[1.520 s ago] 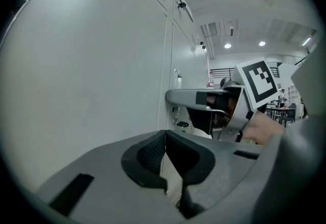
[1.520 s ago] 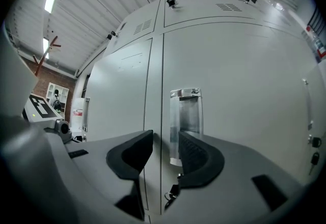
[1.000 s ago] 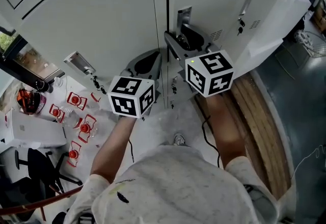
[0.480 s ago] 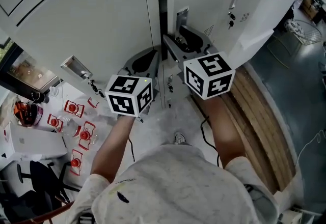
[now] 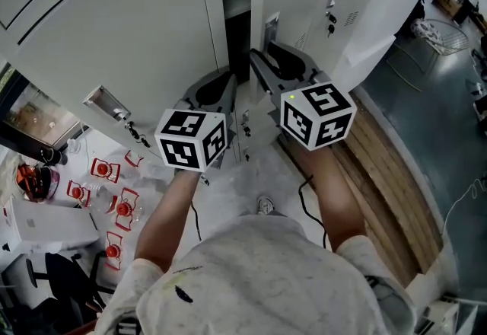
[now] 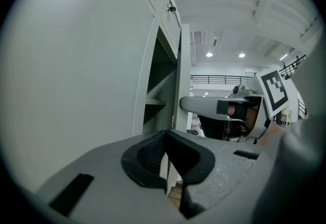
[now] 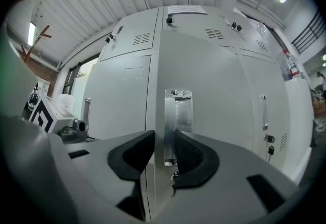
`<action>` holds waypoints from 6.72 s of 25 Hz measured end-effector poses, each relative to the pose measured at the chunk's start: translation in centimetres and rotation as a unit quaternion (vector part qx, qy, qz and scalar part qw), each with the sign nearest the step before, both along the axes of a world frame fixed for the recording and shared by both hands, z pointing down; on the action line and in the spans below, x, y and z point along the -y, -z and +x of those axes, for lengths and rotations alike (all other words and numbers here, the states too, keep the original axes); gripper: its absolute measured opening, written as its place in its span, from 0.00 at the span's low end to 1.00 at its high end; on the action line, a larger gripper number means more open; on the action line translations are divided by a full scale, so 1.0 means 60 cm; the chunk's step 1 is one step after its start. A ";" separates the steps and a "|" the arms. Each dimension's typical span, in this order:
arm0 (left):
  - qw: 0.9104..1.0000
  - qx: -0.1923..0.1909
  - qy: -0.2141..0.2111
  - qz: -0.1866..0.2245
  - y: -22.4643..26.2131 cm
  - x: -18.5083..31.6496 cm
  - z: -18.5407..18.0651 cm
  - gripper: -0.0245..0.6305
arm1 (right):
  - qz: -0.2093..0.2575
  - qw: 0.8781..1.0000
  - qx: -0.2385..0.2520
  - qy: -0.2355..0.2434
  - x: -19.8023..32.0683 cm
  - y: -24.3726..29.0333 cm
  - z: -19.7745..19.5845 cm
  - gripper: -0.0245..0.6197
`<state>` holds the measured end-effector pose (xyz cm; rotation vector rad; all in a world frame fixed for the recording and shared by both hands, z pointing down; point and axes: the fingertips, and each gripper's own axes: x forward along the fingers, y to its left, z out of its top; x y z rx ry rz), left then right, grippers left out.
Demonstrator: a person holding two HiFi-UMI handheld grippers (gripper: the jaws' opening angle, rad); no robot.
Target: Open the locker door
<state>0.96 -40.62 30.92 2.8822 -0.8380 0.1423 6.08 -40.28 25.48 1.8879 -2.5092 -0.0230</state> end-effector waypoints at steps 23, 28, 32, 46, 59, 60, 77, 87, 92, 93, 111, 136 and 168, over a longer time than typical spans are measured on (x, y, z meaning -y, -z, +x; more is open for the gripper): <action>0.996 -0.001 -0.081 -0.025 -0.036 -0.080 0.030 0.05 | 0.016 0.998 -0.009 -0.053 -0.093 -0.002 0.062 0.24; 0.995 -0.002 -0.101 -0.023 -0.033 -0.099 0.047 0.05 | 0.014 0.997 -0.017 -0.072 -0.115 -0.002 0.079 0.22; 0.993 0.003 -0.118 -0.020 -0.033 -0.119 0.066 0.05 | 0.018 0.996 -0.017 -0.091 -0.137 -0.002 0.095 0.19; 0.987 -0.001 -0.159 -0.021 -0.026 -0.163 0.151 0.05 | 0.018 0.992 0.000 -0.128 -0.192 -0.002 0.167 0.15; 0.984 -0.002 -0.177 -0.023 -0.025 -0.190 0.225 0.05 | 0.017 0.990 0.025 -0.136 -0.225 -0.002 0.242 0.15; 0.984 -0.002 -0.177 -0.023 -0.024 -0.191 0.230 0.05 | 0.017 0.990 0.026 -0.135 -0.226 -0.002 0.247 0.15; 0.982 0.001 -0.186 -0.020 -0.022 -0.207 0.307 0.05 | 0.018 0.986 0.067 -0.154 -0.249 -0.005 0.351 0.14; 0.983 0.001 -0.184 -0.016 -0.019 -0.202 0.346 0.05 | 0.027 0.980 0.074 -0.185 -0.246 -0.006 0.423 0.05; 0.983 0.002 -0.181 -0.015 -0.019 -0.194 0.361 0.05 | 0.028 0.977 0.076 -0.196 -0.242 -0.005 0.459 0.05; 0.984 0.003 -0.180 -0.014 -0.019 -0.192 0.365 0.05 | 0.029 0.977 0.078 -0.198 -0.241 -0.005 0.465 0.05; 0.986 0.006 -0.167 -0.012 -0.022 -0.162 0.407 0.05 | 0.034 0.971 0.085 -0.221 -0.216 -0.006 0.543 0.05; 0.986 0.004 -0.167 -0.012 -0.019 -0.178 0.396 0.05 | 0.038 0.969 0.059 -0.239 -0.241 0.003 0.505 0.05; 0.988 0.013 -0.156 -0.012 -0.029 -0.215 0.291 0.05 | 0.002 0.974 0.031 -0.226 -0.304 -0.054 0.299 0.04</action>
